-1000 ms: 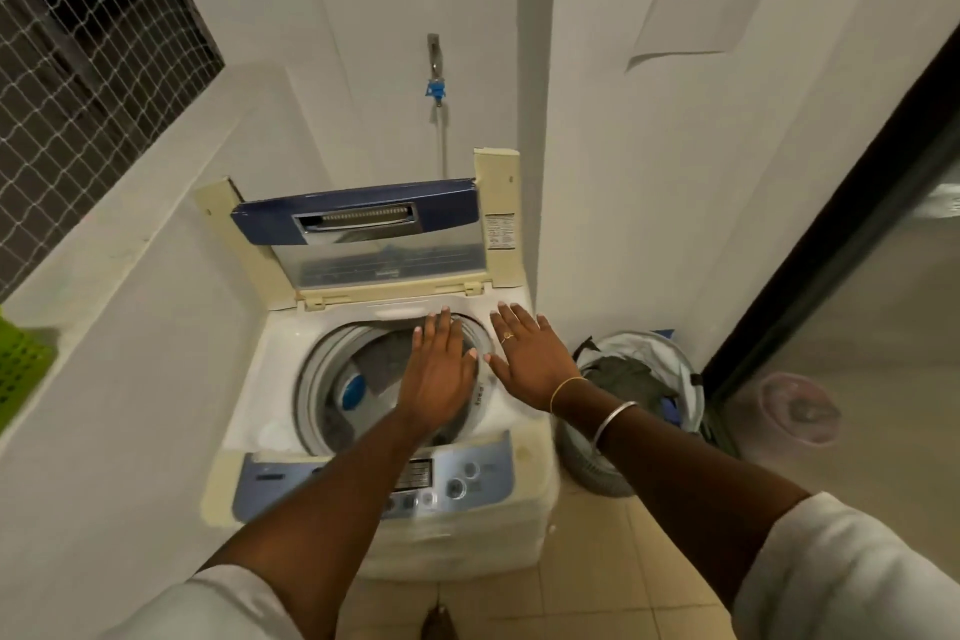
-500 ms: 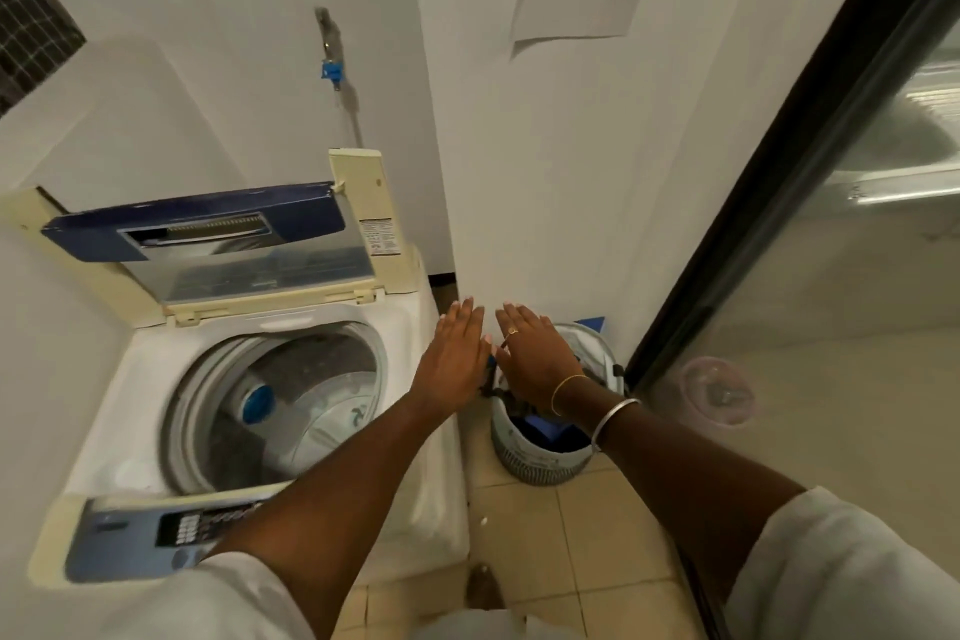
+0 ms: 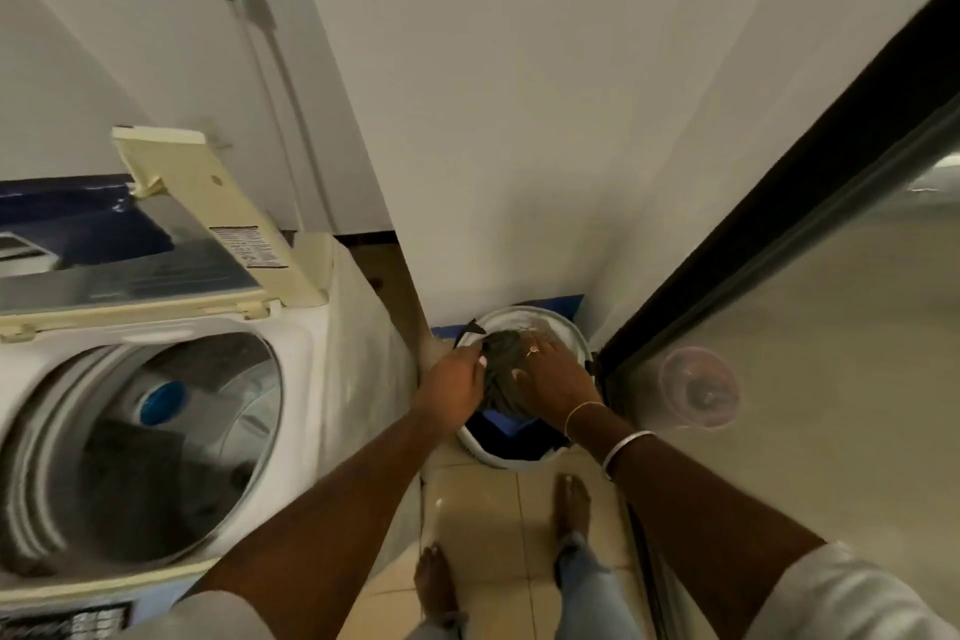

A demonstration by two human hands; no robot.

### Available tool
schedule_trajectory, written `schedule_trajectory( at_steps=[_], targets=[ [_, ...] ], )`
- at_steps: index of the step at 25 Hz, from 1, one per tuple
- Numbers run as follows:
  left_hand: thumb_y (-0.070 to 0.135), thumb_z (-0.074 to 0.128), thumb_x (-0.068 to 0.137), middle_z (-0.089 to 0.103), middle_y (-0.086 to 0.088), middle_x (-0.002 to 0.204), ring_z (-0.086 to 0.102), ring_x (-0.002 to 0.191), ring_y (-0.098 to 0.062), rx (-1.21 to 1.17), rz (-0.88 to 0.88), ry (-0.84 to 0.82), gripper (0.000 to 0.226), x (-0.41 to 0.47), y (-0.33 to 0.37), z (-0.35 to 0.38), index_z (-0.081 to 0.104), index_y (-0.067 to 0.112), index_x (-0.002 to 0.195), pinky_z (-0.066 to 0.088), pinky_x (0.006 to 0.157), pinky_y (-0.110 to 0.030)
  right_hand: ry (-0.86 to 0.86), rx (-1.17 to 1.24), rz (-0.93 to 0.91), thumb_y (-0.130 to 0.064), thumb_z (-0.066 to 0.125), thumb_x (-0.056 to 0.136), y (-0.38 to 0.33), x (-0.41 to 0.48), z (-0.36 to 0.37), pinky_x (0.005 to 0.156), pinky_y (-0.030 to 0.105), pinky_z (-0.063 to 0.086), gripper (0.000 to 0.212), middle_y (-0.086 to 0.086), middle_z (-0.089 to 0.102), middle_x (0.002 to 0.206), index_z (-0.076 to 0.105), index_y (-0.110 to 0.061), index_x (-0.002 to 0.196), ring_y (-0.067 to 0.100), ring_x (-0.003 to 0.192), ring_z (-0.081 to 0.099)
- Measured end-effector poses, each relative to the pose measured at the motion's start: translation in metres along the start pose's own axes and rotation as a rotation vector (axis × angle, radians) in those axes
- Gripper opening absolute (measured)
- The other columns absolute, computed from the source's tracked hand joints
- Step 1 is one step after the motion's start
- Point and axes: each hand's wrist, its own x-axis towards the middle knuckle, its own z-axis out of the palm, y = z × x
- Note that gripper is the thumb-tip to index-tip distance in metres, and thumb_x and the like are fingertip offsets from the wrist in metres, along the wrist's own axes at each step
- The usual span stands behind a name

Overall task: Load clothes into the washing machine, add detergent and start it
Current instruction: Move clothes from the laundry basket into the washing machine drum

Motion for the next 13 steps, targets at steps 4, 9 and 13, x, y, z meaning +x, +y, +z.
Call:
schedule_trajectory(
  at_steps=[4, 9, 13],
  targets=[
    [0.029, 0.045, 0.101, 0.064, -0.010, 0.125, 0.060, 0.116, -0.022, -0.106, -0.136, 0.000, 0.038, 0.056, -0.028, 0.065, 0.056, 0.009, 0.133, 0.046, 0.105, -0.035, -0.164, 0.024, 0.005, -0.053, 0.023, 0.089, 0.064, 0.070, 0.058, 0.118, 0.042, 0.030, 0.075, 0.007, 0.034, 0.157, 0.025, -0.016, 0.154, 0.022, 0.143, 0.034],
    [0.022, 0.048, 0.100, 0.064, -0.011, 0.122, 0.060, 0.114, -0.021, -0.222, -0.294, -0.064, 0.031, 0.099, -0.097, 0.157, 0.057, 0.007, 0.126, 0.047, 0.103, -0.035, -0.248, 0.003, -0.019, -0.034, 0.047, 0.098, 0.111, 0.140, 0.131, 0.118, 0.044, 0.029, 0.063, 0.009, 0.028, 0.159, 0.026, -0.011, 0.153, 0.027, 0.145, 0.030],
    [0.008, 0.055, 0.096, 0.063, -0.014, 0.118, 0.060, 0.111, -0.025, -0.259, -0.349, -0.088, 0.028, 0.118, -0.145, 0.215, 0.057, 0.003, 0.124, 0.040, 0.094, -0.020, -0.300, -0.119, -0.046, -0.052, 0.041, 0.093, 0.138, 0.192, 0.214, 0.119, 0.048, 0.024, 0.078, 0.016, 0.023, 0.160, 0.017, -0.012, 0.155, 0.033, 0.146, 0.025]
  ],
)
